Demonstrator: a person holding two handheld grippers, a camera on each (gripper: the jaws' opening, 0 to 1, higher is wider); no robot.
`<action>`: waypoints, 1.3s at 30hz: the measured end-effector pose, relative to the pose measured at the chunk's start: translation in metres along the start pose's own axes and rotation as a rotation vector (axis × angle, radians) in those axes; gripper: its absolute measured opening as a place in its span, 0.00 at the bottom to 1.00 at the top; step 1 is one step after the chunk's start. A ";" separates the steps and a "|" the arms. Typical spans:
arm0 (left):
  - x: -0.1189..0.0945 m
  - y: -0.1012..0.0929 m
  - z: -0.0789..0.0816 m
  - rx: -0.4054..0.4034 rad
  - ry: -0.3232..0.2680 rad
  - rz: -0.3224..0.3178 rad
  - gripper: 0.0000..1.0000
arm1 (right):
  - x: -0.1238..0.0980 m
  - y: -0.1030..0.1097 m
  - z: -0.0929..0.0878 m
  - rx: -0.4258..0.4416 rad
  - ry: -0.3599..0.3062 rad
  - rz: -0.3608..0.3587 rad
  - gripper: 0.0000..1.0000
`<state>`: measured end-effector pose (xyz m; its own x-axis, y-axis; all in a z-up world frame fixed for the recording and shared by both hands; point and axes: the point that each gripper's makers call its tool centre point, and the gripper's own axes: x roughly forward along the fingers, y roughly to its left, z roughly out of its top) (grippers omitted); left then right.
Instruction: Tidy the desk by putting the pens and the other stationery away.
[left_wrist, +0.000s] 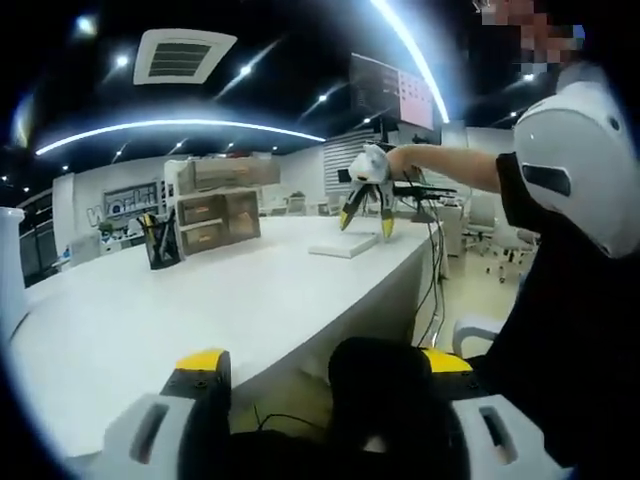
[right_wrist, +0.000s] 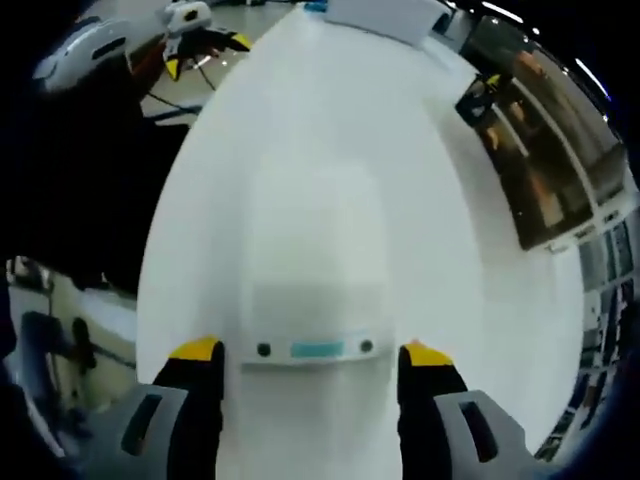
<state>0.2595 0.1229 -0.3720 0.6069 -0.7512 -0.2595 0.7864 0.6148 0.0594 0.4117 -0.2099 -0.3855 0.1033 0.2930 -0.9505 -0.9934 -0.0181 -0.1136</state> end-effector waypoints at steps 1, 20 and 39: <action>0.001 -0.001 -0.001 0.000 0.004 -0.003 0.75 | 0.000 -0.001 0.001 -0.004 0.002 0.006 0.64; 0.008 -0.005 -0.004 -0.001 0.022 -0.023 0.74 | 0.006 -0.002 -0.001 0.037 -0.008 0.112 0.60; 0.015 -0.012 0.014 0.031 -0.007 -0.040 0.74 | -0.007 0.011 0.009 0.144 -0.024 0.115 0.59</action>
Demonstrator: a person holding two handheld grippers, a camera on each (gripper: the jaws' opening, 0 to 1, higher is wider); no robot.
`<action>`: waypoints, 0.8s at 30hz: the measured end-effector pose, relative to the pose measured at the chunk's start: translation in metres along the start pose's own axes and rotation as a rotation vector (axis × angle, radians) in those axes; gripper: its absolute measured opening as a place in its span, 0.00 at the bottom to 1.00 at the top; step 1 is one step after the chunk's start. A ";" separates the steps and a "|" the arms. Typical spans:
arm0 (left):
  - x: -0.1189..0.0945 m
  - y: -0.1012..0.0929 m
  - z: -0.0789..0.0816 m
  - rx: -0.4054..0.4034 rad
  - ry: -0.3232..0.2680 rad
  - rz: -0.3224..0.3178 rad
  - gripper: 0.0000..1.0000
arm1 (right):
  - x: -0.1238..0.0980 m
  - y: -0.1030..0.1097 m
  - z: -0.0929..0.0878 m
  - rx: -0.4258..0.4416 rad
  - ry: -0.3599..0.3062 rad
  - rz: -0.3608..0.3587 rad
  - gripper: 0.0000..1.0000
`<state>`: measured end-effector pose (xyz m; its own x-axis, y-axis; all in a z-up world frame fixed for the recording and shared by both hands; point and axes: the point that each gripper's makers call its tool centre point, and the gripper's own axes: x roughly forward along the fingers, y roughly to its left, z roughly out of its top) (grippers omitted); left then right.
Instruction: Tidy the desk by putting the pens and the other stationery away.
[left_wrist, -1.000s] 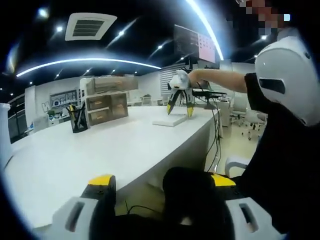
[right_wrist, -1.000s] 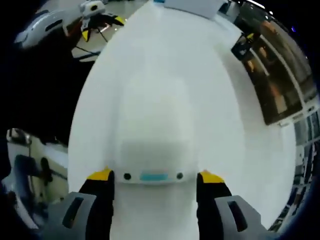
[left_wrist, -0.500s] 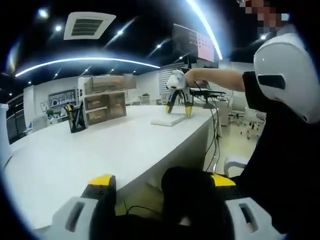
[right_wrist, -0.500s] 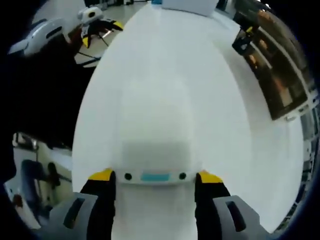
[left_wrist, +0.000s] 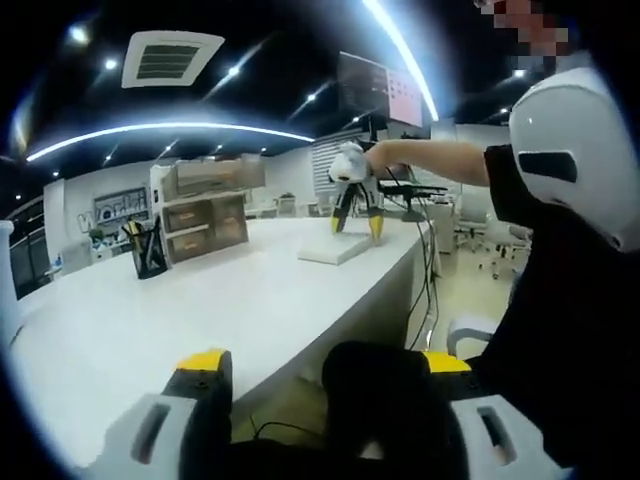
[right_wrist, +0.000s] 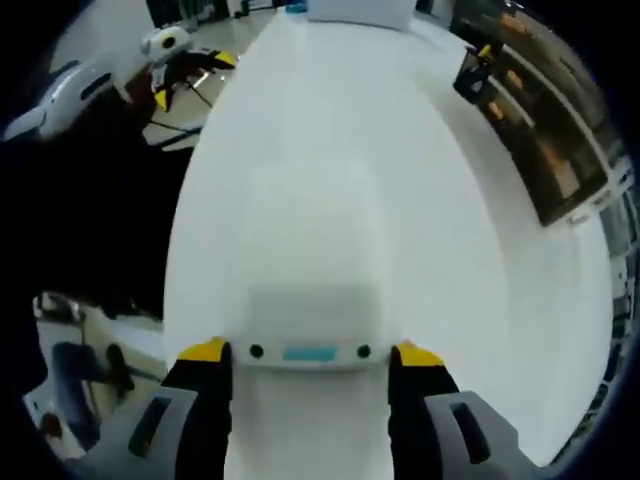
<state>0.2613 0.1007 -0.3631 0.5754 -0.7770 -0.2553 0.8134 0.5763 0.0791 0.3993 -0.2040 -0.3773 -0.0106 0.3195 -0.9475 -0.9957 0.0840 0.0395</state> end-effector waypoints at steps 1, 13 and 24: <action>0.002 -0.001 0.002 0.003 -0.004 -0.002 0.74 | -0.001 0.001 0.001 0.009 -0.002 -0.002 0.59; 0.016 -0.013 0.017 0.067 -0.028 -0.017 0.74 | -0.023 0.008 0.027 0.066 -0.051 -0.044 0.58; 0.049 -0.015 0.048 0.205 -0.099 0.037 0.74 | -0.033 0.016 0.043 0.120 -0.060 -0.057 0.58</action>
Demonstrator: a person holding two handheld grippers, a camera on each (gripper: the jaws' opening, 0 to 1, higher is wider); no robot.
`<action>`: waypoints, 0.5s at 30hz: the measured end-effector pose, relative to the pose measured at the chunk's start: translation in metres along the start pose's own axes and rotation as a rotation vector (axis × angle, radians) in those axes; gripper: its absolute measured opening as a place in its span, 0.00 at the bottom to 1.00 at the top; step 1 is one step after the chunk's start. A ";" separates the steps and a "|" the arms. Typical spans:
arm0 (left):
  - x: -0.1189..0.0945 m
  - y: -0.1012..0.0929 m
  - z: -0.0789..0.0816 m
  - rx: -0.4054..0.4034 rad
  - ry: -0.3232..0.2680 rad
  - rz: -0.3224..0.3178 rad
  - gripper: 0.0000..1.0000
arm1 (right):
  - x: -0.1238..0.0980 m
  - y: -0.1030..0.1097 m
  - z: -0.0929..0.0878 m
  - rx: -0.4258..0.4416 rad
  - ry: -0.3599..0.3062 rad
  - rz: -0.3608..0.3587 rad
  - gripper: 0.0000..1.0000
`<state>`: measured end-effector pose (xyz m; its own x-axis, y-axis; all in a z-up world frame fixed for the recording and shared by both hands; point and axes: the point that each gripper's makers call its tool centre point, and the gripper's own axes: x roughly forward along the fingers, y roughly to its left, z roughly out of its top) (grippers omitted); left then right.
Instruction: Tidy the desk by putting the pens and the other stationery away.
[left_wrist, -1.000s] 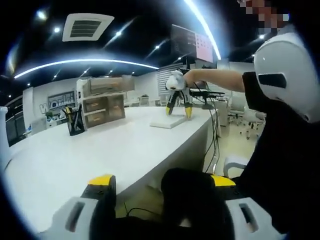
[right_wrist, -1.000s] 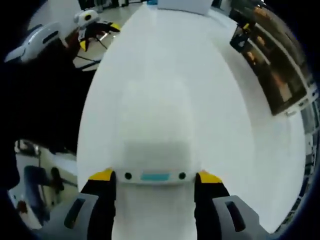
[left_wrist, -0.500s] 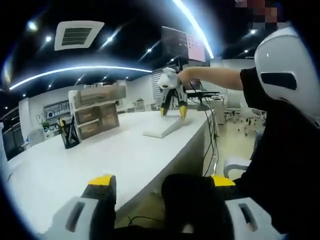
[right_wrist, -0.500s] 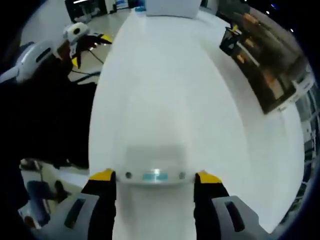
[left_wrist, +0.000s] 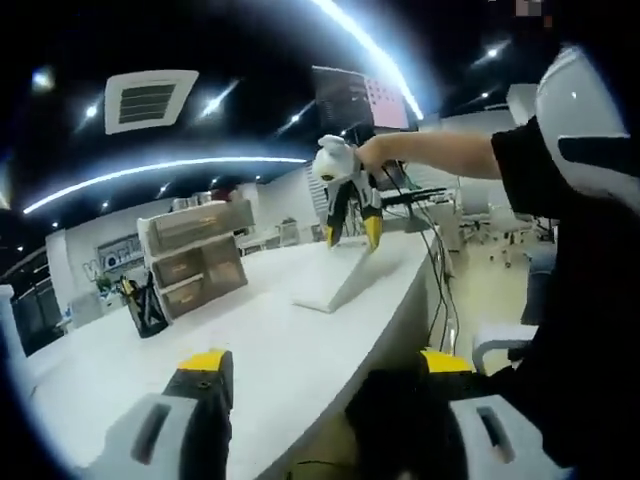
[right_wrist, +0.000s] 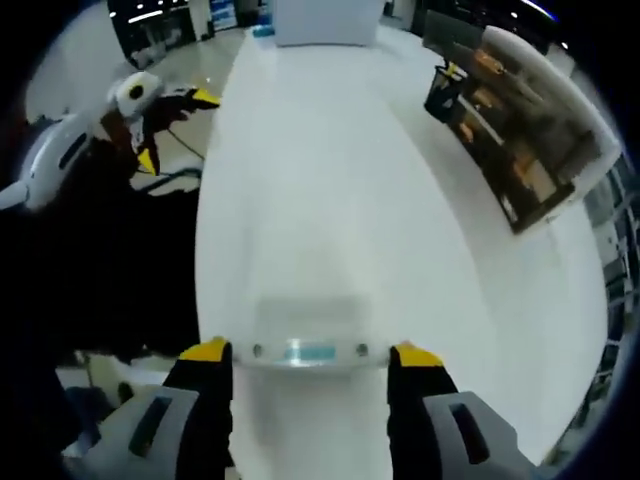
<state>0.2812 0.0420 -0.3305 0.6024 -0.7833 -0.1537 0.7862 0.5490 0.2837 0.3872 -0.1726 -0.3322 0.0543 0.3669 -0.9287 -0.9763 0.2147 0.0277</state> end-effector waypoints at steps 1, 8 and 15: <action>0.005 -0.002 0.002 0.012 -0.006 -0.002 0.74 | -0.001 0.001 0.002 -0.002 -0.002 -0.004 0.58; 0.039 -0.010 0.011 0.079 -0.027 0.018 0.73 | -0.003 0.009 0.012 0.001 -0.005 -0.005 0.58; 0.076 -0.016 0.016 0.140 -0.033 0.032 0.70 | -0.005 0.011 0.017 0.000 0.006 -0.005 0.58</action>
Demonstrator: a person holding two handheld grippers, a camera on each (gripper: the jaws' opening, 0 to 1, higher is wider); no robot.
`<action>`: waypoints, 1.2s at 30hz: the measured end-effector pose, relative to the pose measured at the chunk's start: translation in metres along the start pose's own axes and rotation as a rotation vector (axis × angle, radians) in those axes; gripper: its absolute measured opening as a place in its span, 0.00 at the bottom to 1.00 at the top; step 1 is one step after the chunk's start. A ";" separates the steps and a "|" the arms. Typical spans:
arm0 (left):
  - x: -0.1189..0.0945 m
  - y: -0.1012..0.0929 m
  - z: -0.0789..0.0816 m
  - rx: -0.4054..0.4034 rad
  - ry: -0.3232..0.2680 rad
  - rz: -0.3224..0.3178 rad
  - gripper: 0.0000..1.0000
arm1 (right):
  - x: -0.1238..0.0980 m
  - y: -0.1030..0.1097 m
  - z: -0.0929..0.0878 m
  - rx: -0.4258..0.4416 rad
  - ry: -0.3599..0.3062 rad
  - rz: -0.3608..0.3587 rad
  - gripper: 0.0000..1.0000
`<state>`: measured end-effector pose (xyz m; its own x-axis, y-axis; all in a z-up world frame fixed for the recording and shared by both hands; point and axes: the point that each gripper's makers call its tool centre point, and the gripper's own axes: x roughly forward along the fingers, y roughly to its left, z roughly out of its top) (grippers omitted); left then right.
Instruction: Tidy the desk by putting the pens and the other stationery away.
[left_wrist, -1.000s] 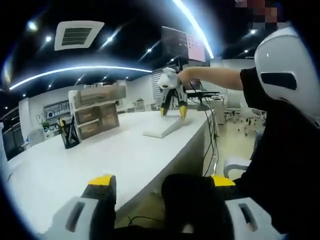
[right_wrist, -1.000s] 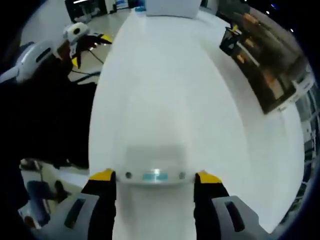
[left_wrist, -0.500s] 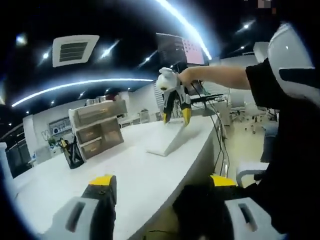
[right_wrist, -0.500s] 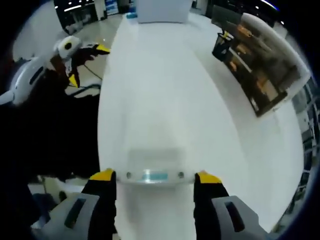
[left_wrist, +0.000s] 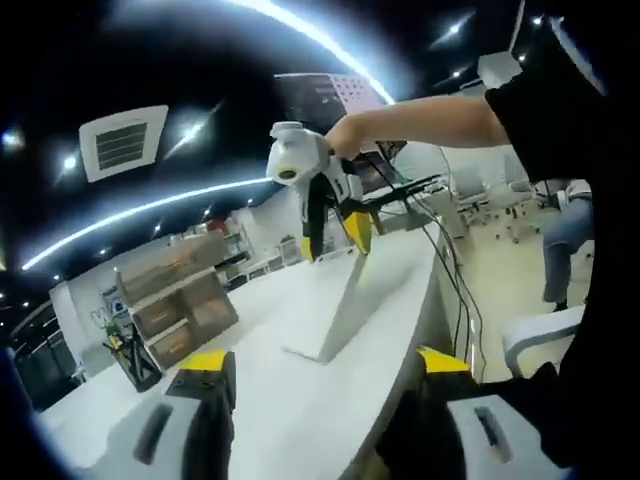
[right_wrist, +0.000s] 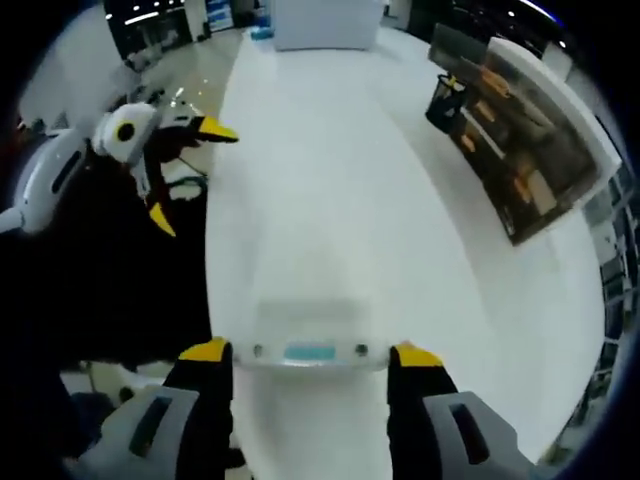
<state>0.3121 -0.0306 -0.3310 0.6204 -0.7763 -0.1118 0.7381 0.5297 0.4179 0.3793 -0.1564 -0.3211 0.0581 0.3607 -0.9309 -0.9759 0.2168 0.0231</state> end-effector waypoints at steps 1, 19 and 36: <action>0.005 -0.001 -0.001 0.005 0.006 -0.002 0.68 | 0.000 0.001 0.000 -0.003 0.002 0.000 0.58; 0.078 -0.015 0.016 0.212 0.009 0.019 0.59 | 0.000 0.007 0.009 0.036 0.045 -0.005 0.58; 0.101 -0.020 0.026 0.389 -0.021 0.033 0.25 | -0.012 0.006 0.015 0.085 0.066 -0.006 0.58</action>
<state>0.3532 -0.1283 -0.3275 0.6335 -0.7700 -0.0761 0.5597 0.3881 0.7322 0.3762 -0.1460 -0.3049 0.0468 0.2995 -0.9530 -0.9540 0.2961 0.0462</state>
